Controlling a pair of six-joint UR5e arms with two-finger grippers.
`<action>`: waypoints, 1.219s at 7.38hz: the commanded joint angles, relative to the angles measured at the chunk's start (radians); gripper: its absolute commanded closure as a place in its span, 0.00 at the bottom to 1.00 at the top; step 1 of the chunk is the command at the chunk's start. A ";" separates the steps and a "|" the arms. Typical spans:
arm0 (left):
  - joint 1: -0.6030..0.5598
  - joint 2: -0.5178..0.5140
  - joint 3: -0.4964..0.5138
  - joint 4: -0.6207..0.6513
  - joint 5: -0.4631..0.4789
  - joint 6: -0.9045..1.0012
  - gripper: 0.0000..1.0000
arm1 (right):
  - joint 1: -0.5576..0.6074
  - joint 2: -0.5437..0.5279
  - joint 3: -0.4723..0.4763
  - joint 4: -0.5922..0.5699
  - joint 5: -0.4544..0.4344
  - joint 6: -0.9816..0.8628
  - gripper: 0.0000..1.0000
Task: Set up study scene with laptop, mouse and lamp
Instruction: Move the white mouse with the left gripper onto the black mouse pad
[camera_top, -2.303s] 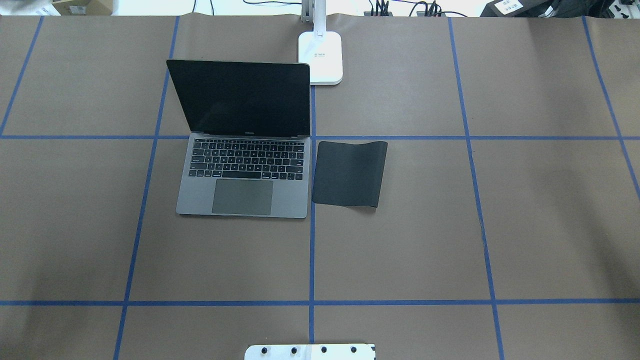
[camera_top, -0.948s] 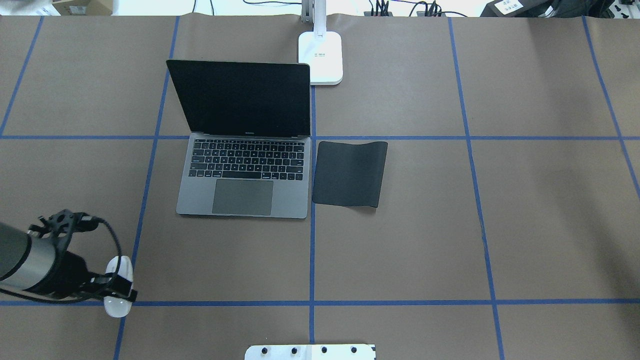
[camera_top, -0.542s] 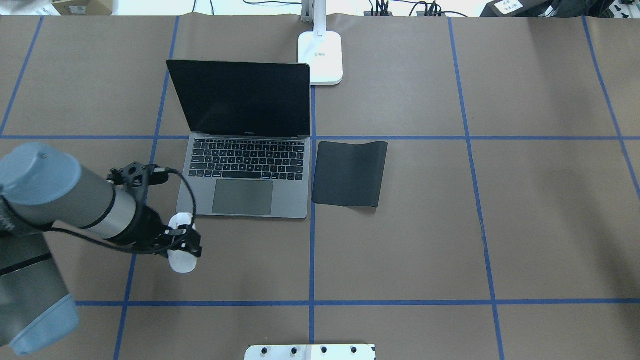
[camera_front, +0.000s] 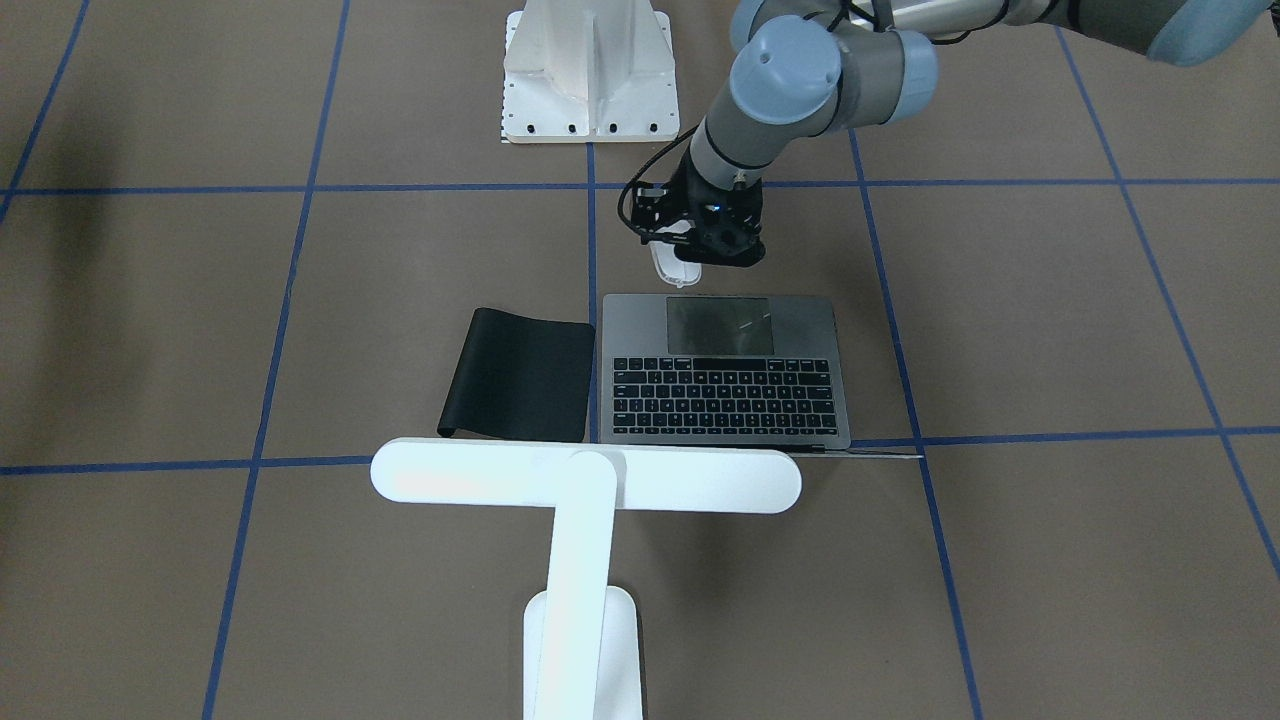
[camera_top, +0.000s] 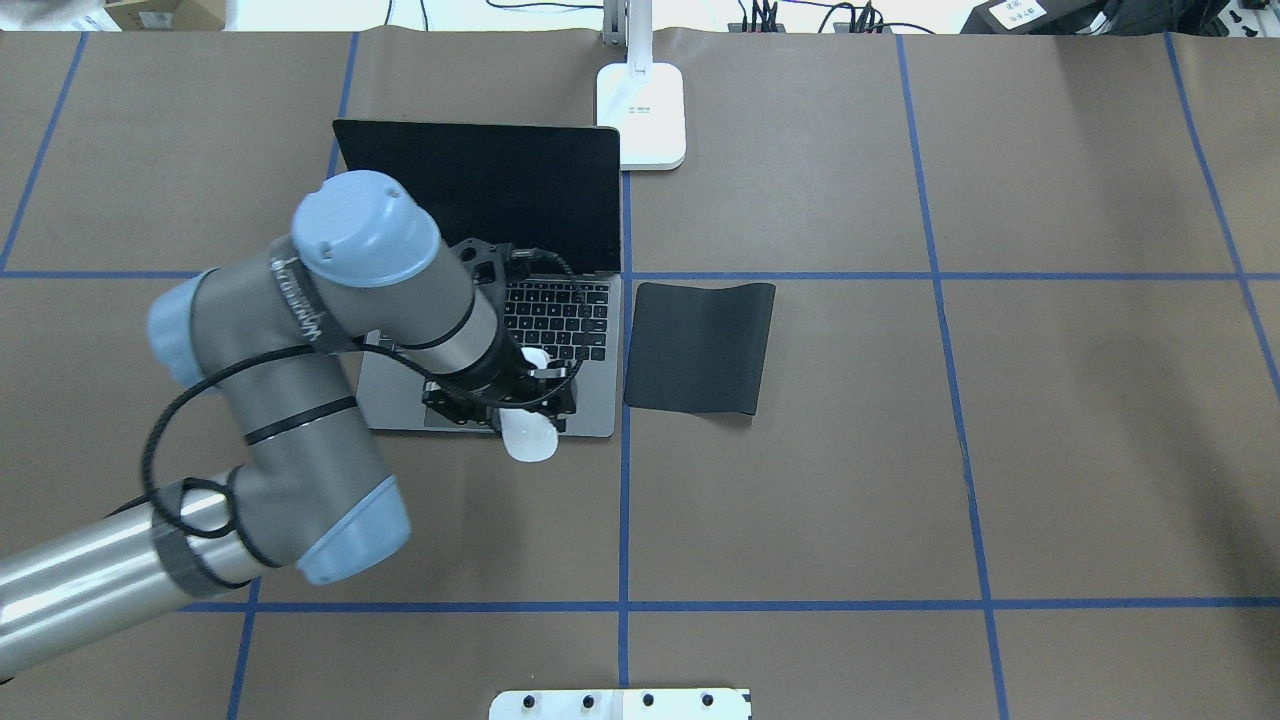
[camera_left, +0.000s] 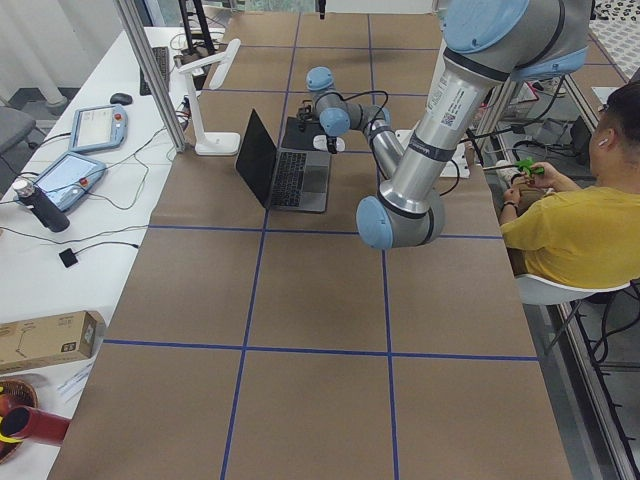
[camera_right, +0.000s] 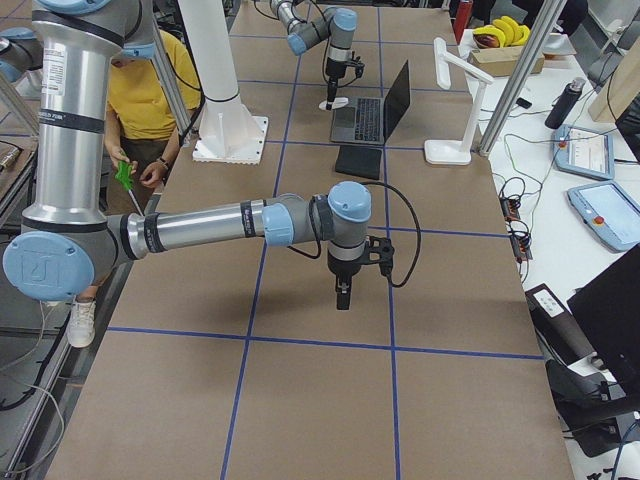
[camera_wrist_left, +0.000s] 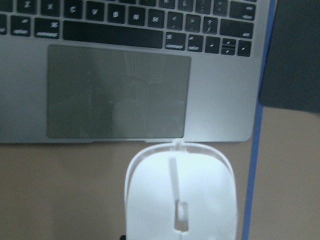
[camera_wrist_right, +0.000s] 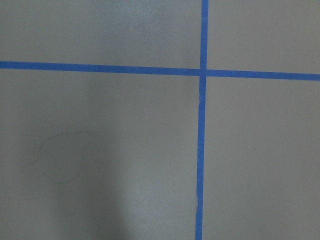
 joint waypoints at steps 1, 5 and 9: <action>0.000 -0.263 0.316 -0.002 0.014 0.000 0.71 | 0.000 0.000 -0.001 0.000 0.002 0.000 0.00; 0.003 -0.525 0.757 -0.120 0.100 -0.001 0.69 | 0.000 0.003 -0.012 0.000 0.002 0.000 0.00; 0.055 -0.521 0.753 -0.137 0.171 0.023 0.00 | 0.000 0.011 -0.024 0.001 0.002 0.000 0.00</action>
